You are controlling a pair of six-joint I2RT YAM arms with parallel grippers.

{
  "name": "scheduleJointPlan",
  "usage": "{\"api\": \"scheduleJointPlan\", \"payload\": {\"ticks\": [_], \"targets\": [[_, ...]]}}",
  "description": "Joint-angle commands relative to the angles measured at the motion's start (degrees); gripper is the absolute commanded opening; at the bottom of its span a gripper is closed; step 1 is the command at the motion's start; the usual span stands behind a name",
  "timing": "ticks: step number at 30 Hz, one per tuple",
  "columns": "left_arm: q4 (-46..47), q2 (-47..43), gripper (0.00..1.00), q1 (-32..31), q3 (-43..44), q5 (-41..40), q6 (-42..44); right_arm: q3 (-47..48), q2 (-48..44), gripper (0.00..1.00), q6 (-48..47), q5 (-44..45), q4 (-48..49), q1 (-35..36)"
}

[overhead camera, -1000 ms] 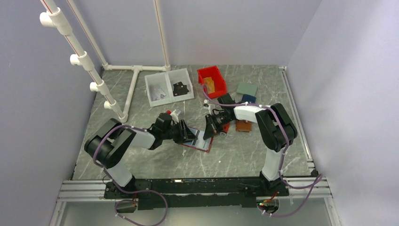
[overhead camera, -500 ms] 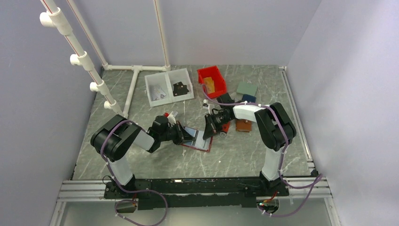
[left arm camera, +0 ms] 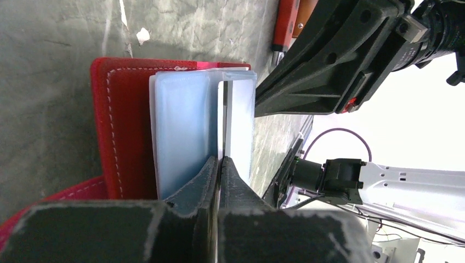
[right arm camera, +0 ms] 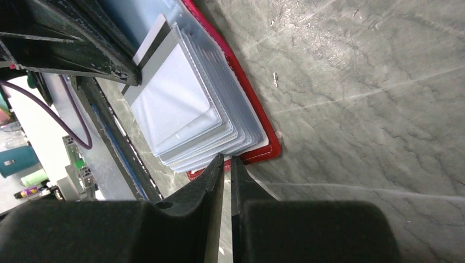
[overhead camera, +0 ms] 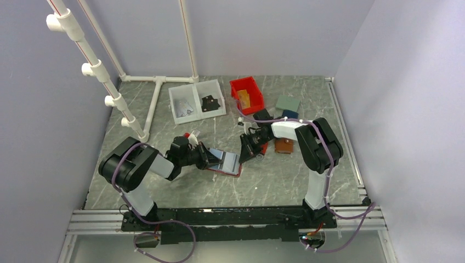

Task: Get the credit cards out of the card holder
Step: Remove the credit card from the card holder.

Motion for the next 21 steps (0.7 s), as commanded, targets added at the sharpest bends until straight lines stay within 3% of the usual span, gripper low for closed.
{"api": "scheduleJointPlan", "payload": {"ticks": [1,6,14,21], "targets": [[-1.69,-3.34,0.05,0.31,-1.21,0.56,0.59,0.02,1.44,0.11,-3.08,6.15,-0.4,0.35],[-5.03,-6.07,0.02,0.37,-1.56,0.33,1.48,1.25,-0.61,0.16,-6.76,-0.24,-2.27,0.32],[-1.19,-5.76,0.0,-0.32,-2.12,1.56,-0.49,0.83,-5.71,0.21,-12.89,-11.18,-3.16,0.69],[0.59,-2.72,0.0,-4.35,0.71,0.18,-1.73,1.17,-4.73,0.23,-11.24,-9.98,-2.53,3.47]]}}
